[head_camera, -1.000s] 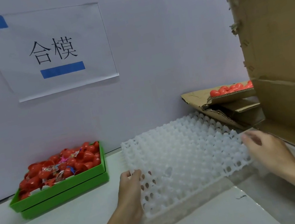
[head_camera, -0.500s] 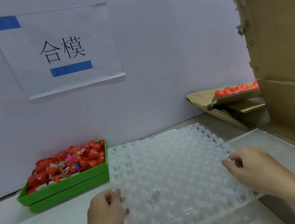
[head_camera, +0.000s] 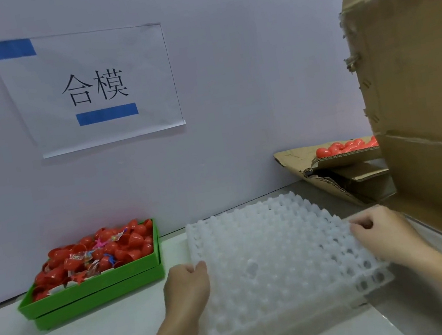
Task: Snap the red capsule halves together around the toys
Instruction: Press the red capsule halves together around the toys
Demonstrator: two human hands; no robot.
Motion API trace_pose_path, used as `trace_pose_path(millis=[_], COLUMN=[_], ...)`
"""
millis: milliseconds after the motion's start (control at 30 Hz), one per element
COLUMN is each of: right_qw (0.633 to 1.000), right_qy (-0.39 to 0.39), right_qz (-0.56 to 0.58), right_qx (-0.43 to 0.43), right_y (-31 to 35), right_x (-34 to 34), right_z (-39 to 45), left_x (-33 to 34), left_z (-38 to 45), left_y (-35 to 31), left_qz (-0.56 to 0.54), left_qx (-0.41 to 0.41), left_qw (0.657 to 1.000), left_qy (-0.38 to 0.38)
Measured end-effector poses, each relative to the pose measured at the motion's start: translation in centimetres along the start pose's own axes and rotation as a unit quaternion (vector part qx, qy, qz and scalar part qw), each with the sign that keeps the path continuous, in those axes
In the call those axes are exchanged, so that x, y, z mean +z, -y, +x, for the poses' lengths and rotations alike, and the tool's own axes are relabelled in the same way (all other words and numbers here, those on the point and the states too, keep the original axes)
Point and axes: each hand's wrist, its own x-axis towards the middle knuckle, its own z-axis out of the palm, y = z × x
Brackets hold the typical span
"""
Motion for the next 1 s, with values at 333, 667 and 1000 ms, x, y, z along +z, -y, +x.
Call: trace_pose_path(millis=[333, 667, 1000], right_qw=[0.999, 0.994, 0.986], right_qy=[0.005, -0.061, -0.119], right_qz=[0.045, 0.056, -0.010], right_qx=[0.003, -0.068, -0.116], right_y=[-1.9, -2.0, -1.6], right_x=[2.5, 3.5, 3.5], right_z=[0.0, -0.1, -1.3], left_x=[0.7, 1.0, 5.2], left_z=[-0.3, -4.1, -1.5], left_y=[3.2, 5.9, 2.4], left_qz=[-0.029, 0.462, 0.345], left_qx=[-0.014, 0.430, 0.319], left_qw=[0.999, 0.764, 0.877], left_qy=[0.018, 0.135, 0.103])
